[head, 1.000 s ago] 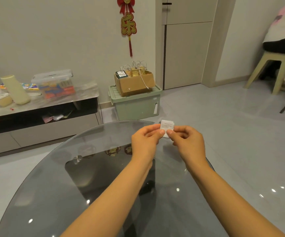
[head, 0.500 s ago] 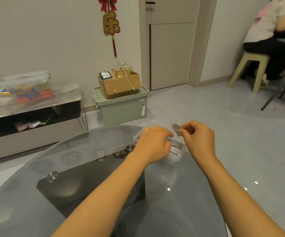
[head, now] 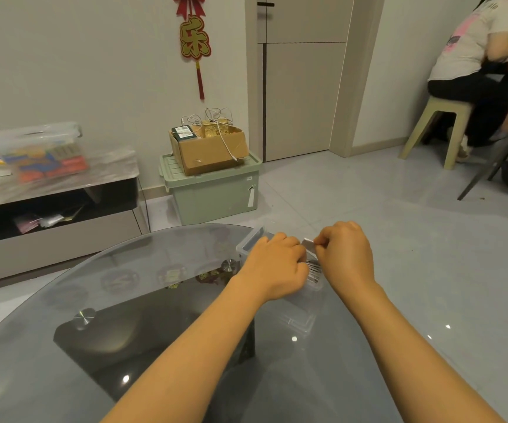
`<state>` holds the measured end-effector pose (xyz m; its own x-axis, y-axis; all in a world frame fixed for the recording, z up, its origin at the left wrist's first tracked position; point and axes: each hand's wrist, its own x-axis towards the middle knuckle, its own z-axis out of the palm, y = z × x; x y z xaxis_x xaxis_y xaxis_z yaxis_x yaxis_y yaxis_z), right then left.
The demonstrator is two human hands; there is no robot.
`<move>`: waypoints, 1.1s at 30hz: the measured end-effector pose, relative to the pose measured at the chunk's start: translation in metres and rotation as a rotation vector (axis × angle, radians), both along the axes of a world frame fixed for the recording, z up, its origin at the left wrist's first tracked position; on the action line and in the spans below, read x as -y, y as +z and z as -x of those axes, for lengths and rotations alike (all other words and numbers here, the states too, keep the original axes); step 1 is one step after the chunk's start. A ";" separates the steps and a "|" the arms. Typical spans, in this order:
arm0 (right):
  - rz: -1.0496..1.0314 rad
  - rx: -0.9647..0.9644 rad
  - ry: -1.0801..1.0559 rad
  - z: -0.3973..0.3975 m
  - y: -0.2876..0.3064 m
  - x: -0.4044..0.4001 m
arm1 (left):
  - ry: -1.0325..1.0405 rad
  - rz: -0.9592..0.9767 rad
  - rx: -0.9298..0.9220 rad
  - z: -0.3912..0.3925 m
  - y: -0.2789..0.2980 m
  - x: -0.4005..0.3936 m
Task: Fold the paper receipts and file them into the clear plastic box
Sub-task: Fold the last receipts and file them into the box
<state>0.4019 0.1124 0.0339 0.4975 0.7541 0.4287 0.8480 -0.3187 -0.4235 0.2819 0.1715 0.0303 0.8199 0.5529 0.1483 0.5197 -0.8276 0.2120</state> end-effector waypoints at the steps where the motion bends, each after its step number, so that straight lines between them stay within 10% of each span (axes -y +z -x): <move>1: 0.021 0.004 -0.006 0.000 0.000 -0.001 | 0.003 0.003 0.008 0.000 0.000 0.000; 11: 0.447 0.367 -0.097 0.005 0.013 -0.005 | 0.045 0.053 0.108 0.001 -0.007 0.002; 18: 0.218 -0.125 -0.049 -0.002 0.005 0.000 | 0.006 -0.064 0.012 0.001 -0.006 0.002; 33: 0.020 -0.402 -0.058 0.001 -0.010 0.021 | -0.029 0.001 0.110 0.044 -0.002 0.014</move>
